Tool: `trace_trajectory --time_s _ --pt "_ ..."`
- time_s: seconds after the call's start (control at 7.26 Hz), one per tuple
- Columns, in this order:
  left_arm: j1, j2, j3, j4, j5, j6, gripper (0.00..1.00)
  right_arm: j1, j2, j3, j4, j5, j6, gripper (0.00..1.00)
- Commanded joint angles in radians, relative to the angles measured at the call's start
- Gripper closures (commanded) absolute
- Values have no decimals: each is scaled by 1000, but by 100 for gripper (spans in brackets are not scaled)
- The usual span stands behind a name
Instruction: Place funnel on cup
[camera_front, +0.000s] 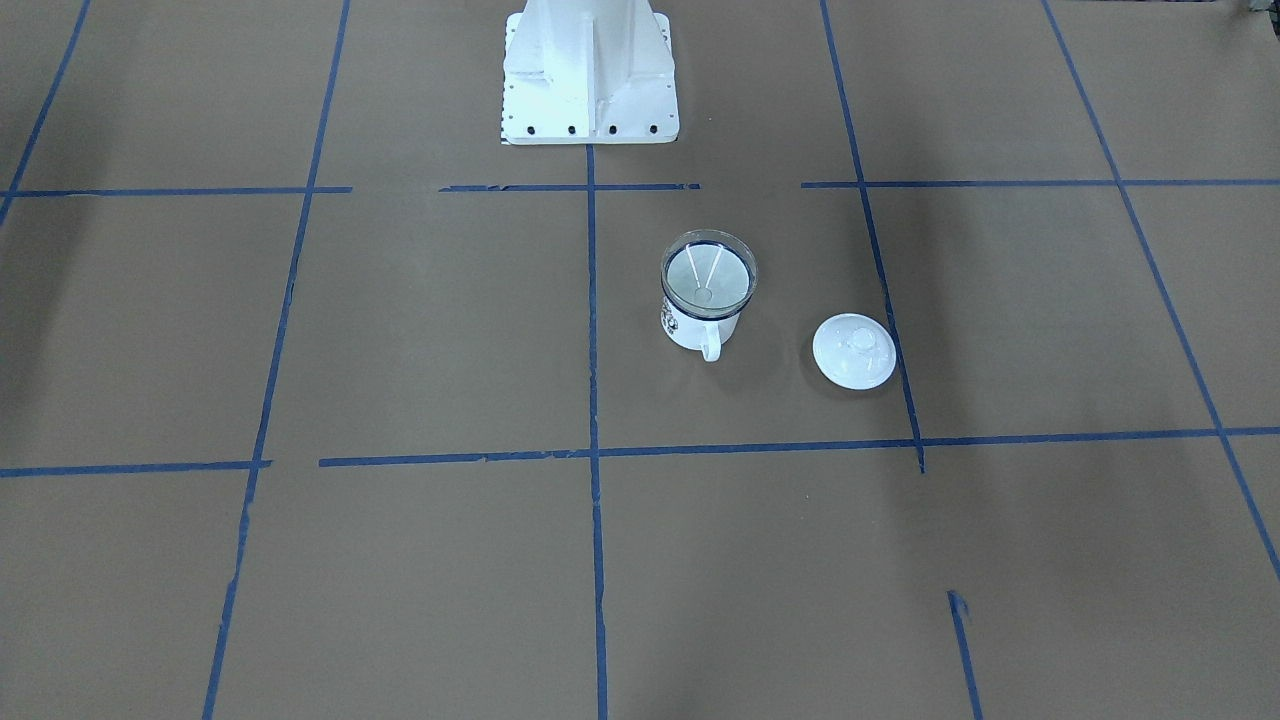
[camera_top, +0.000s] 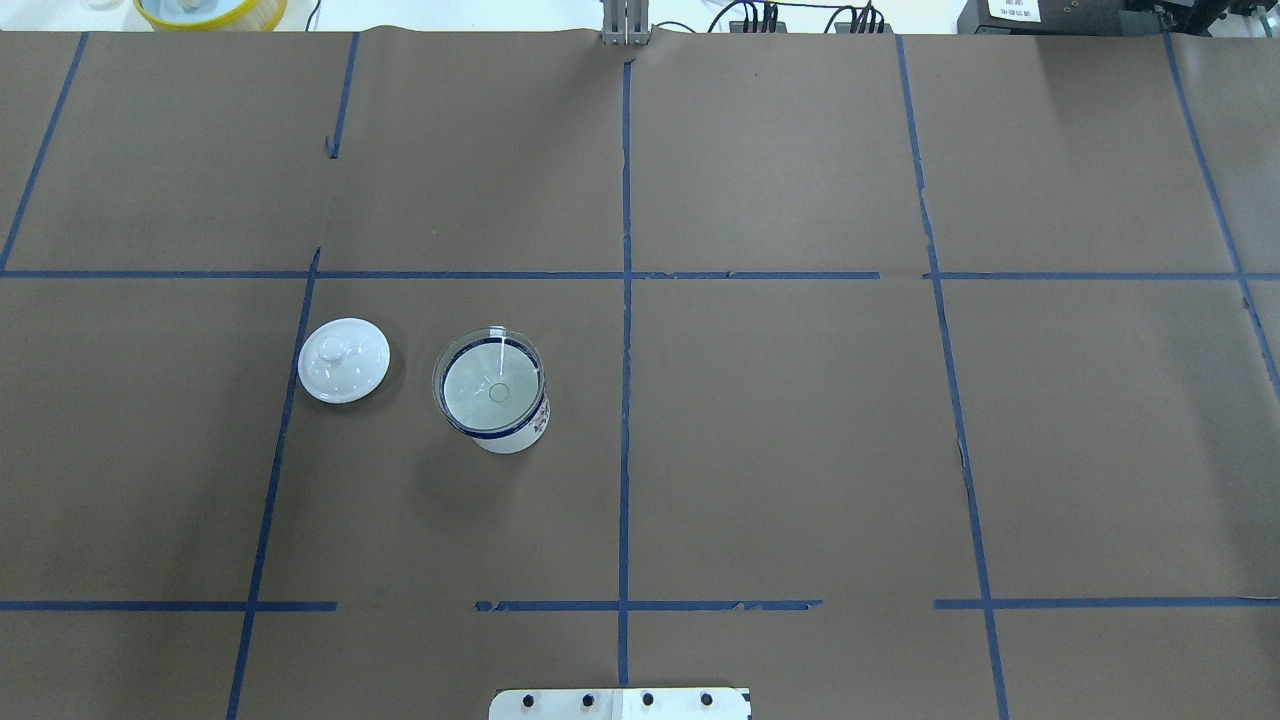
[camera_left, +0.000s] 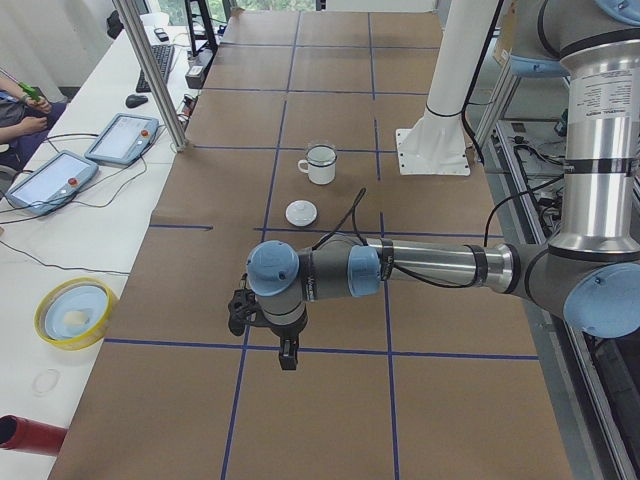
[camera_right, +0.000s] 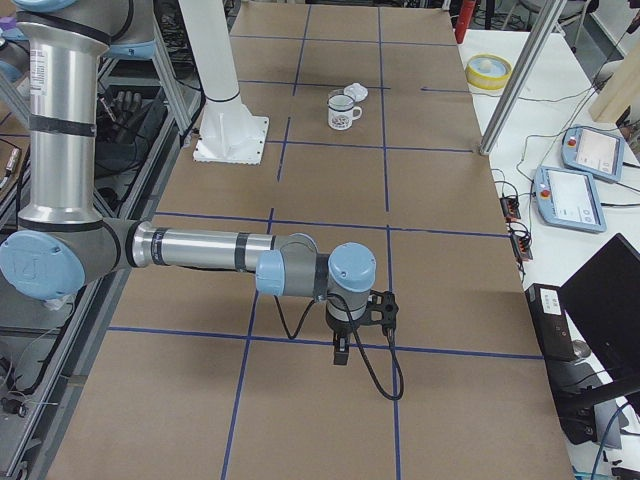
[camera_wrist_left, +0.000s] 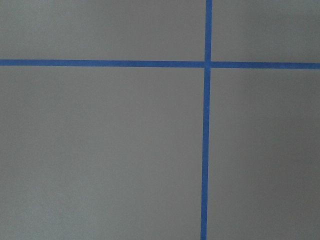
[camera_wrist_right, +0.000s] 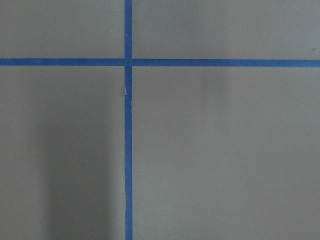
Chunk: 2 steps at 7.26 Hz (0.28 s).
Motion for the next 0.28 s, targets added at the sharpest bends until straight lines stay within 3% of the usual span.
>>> trace_trajectory --time_s 0.0,0.14 --pt "-6 0 0 0 0 0 0 0 0 0 0 0 0 0" --pt "-23 -2 -2 -1 0 1 0 0 0 0 0 0 0 0"
